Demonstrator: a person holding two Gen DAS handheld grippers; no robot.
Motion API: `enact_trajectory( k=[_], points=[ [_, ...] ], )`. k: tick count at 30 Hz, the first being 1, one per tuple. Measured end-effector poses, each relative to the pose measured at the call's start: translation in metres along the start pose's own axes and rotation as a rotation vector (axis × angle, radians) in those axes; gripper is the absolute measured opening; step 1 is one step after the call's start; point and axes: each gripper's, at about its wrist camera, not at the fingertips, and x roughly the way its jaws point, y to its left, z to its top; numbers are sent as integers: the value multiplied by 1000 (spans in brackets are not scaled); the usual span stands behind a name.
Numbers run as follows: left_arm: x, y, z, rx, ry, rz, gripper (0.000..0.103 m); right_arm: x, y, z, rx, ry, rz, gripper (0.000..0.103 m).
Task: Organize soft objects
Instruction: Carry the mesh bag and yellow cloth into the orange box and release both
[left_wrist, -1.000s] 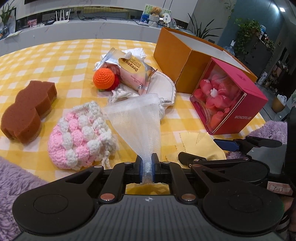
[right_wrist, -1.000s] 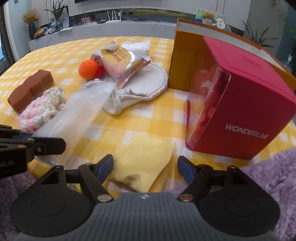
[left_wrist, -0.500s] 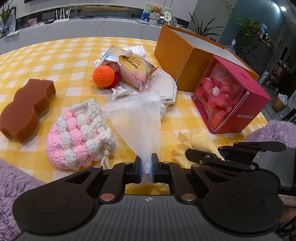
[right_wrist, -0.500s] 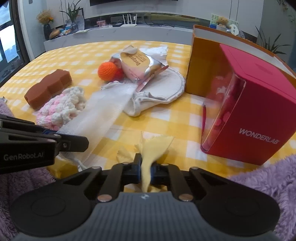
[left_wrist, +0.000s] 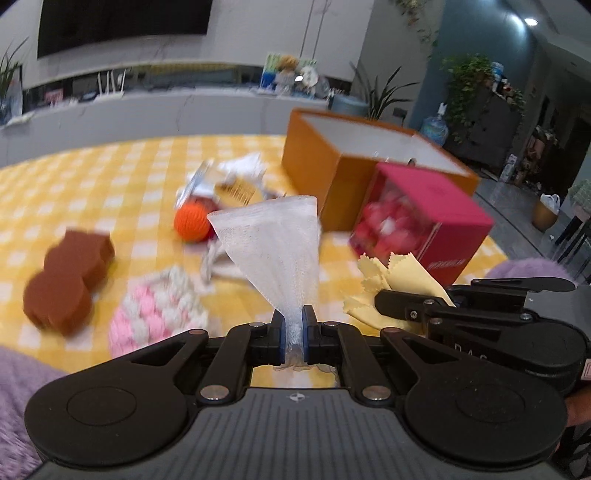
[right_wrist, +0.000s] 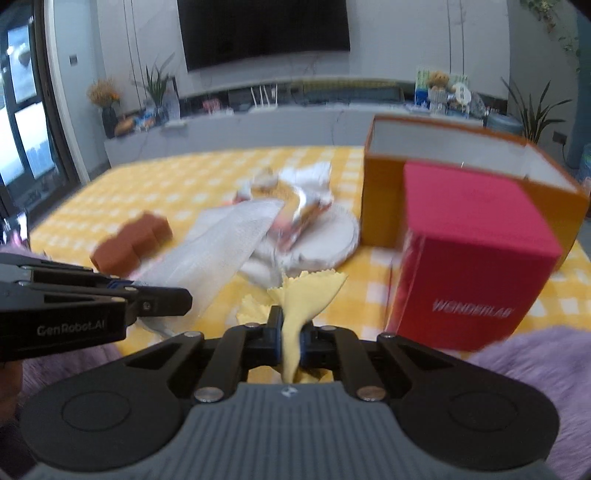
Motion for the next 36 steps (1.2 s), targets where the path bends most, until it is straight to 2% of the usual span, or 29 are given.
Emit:
enact_trajectory(
  k=[4, 8, 12, 16, 24, 31, 36],
  points=[
    [-11, -14, 33, 28, -49, -22, 8, -24, -15, 26, -1, -90, 17, 6],
    [-5, -23, 78, 5, -72, -97, 8, -39, -46, 60, 21, -154, 8, 6],
    [16, -33, 119, -16, -71, -159, 8, -42, -90, 94, 66, -171, -26, 6],
    [41, -54, 160, 15, -82, -216, 8, -36, -134, 127, 72, -165, -85, 6],
    [127, -102, 209, -2, -7, -317, 8, 19, -222, 171, 20, 5, -165, 6],
    [213, -120, 212, -110, 154, -413, 8, 83, -274, 175, -76, 223, -232, 7],
    [262, -126, 204, -157, 230, -423, 8, 113, -285, 168, -223, 354, -277, 7]
  ],
)
